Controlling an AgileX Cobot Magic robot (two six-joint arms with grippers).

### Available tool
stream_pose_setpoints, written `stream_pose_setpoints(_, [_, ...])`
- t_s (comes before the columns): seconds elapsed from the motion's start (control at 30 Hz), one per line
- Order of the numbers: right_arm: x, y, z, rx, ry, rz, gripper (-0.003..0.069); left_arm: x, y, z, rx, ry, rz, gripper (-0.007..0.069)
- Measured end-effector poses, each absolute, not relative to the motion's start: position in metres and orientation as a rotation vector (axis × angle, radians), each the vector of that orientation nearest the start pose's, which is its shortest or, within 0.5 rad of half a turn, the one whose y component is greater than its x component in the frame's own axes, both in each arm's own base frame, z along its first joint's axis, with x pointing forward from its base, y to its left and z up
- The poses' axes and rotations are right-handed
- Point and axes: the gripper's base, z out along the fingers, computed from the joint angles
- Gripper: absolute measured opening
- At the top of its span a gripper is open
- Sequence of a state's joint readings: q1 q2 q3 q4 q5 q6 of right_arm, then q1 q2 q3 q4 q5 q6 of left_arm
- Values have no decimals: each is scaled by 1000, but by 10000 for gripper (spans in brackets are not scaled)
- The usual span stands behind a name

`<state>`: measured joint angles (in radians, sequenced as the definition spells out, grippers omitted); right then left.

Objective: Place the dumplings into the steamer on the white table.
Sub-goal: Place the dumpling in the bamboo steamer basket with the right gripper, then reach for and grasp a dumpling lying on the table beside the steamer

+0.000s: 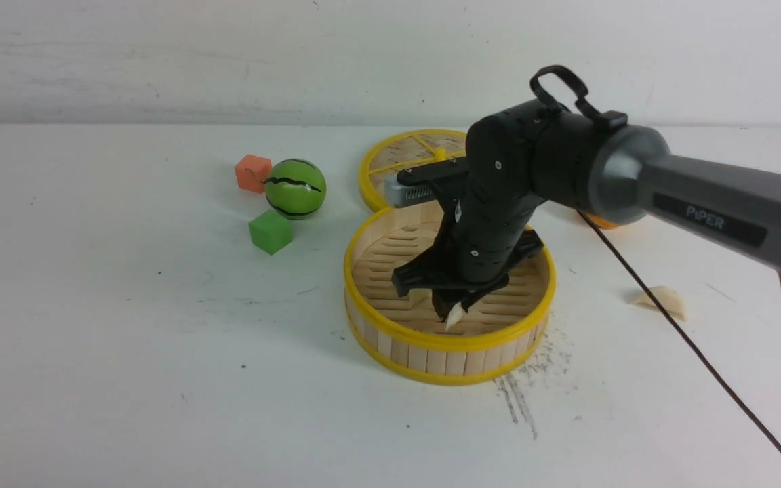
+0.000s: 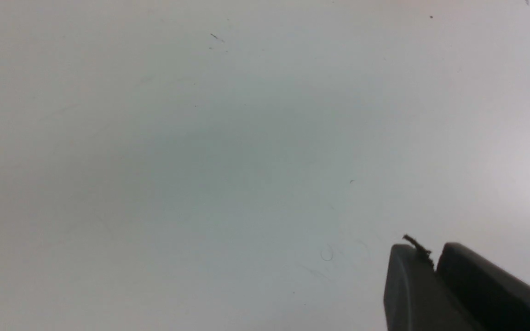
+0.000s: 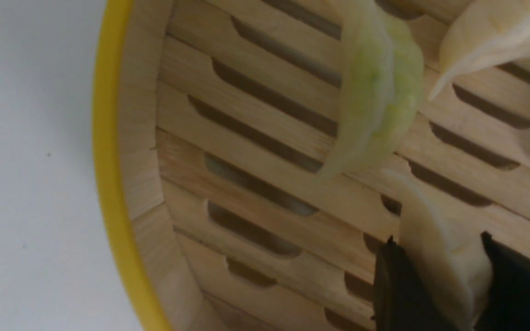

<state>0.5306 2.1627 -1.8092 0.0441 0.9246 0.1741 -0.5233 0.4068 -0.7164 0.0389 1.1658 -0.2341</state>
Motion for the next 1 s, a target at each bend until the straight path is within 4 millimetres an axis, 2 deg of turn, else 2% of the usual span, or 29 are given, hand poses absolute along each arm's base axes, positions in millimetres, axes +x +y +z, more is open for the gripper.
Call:
stream_pose_setpoints(0.23, [403, 241, 208, -468, 2775, 238, 386, 39, -19, 324, 342, 2346, -321, 84])
stream_pose_setpoints(0.33, [400, 237, 222, -530, 2764, 203, 444, 39, -19, 323, 342, 2347, -321, 87])
stream_pose_setpoints(0.4, [398, 231, 241, -572, 2718, 158, 461, 39, -19, 323, 342, 2353, -319, 88])
stream_pose_setpoints(0.43, [397, 224, 259, -575, 2679, 129, 465, 38, -19, 323, 343, 2359, -318, 88])
stream_pose_setpoints(0.5, [397, 206, 283, -552, 2630, 74, 469, 38, -18, 322, 337, 2373, -319, 90])
stream_pose_setpoints(0.53, [399, 190, 296, -514, 2615, 47, 470, 37, -18, 322, 330, 2380, -321, 91])
stream_pose_setpoints(0.57, [400, 184, 299, -502, 2614, 31, 471, 37, -18, 321, 326, 2384, -323, 91])
stream_pose_setpoints(0.63, [407, 150, 310, -426, 2628, -15, 471, 37, -18, 321, 318, 2386, -328, 91])
stream_pose_setpoints(0.67, [412, 127, 310, -382, 2655, -35, 471, 37, -18, 321, 315, 2387, -330, 91])
stream_pose_setpoints(0.7, [413, 124, 310, -375, 2660, -37, 471, 37, -18, 321, 315, 2387, -330, 91])
stream_pose_setpoints(0.73, [420, 96, 306, -328, 2699, -32, 471, 37, -18, 321, 315, 2387, -330, 91])
stream_pose_setpoints(0.77, [424, 81, 302, -309, 2723, -11, 471, 37, -18, 321, 315, 2387, -330, 91])
stream_pose_setpoints(0.9, [438, 40, 278, -317, 2781, 145, 471, 37, -18, 322, 315, 2384, -331, 91])
stream_pose_setpoints(1.0, [445, 28, 260, -390, 2803, 193, 471, 38, -19, 322, 314, 2377, -336, 91])
